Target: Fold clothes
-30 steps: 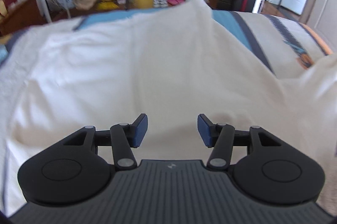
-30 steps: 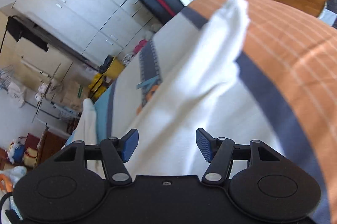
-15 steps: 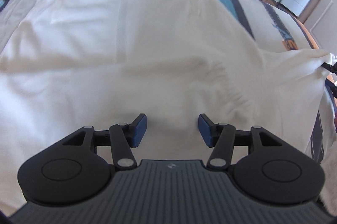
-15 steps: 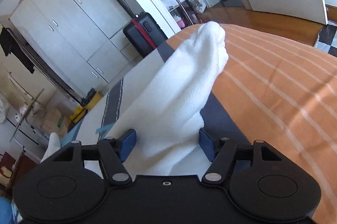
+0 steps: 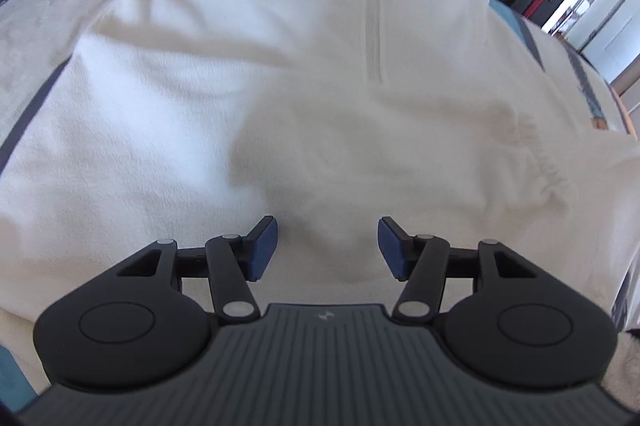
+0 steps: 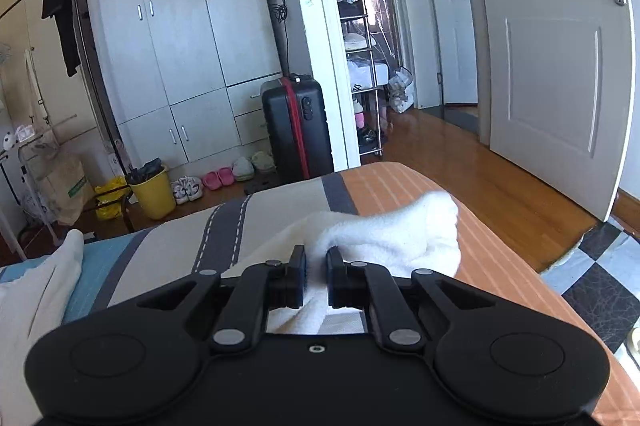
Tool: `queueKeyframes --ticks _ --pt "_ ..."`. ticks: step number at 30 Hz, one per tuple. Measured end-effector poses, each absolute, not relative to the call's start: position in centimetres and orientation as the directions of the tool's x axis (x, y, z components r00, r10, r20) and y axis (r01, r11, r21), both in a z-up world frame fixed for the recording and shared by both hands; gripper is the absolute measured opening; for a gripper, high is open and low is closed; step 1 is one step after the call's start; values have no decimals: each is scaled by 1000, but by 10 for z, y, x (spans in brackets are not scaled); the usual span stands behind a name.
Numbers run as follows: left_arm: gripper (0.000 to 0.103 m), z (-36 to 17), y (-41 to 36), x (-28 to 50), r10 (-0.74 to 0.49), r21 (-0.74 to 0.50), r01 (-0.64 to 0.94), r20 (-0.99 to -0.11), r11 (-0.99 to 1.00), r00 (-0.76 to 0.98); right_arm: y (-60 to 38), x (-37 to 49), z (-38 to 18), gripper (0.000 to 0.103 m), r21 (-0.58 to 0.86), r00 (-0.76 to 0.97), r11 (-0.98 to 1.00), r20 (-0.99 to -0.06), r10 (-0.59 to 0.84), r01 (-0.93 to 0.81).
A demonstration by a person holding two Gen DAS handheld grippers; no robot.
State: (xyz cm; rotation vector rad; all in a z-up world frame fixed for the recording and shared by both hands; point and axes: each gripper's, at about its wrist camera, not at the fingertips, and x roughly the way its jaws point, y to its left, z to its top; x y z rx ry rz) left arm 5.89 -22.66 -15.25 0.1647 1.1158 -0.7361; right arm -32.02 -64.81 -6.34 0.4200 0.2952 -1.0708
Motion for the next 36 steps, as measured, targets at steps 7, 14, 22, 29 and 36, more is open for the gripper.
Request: queueKeyframes --ticks 7,14,22,29,36 --pt "56 -146 -212 65 -484 -271 588 -842 762 239 -599 -244 19 12 375 777 683 -361 -516 627" --pt "55 -118 -181 59 -534 -252 607 -773 754 342 -495 -121 51 12 405 900 842 -391 -193 356" --pt "56 -99 -162 55 -507 -158 626 -747 764 430 -383 -31 26 12 401 909 904 -416 34 150" --pt "56 -109 -158 67 -525 -215 605 -753 766 398 -360 -15 -16 15 440 872 887 -480 97 143" --pt "56 -119 -155 76 -542 -257 588 -749 767 380 -356 -6 -30 51 552 810 833 -506 297 40"
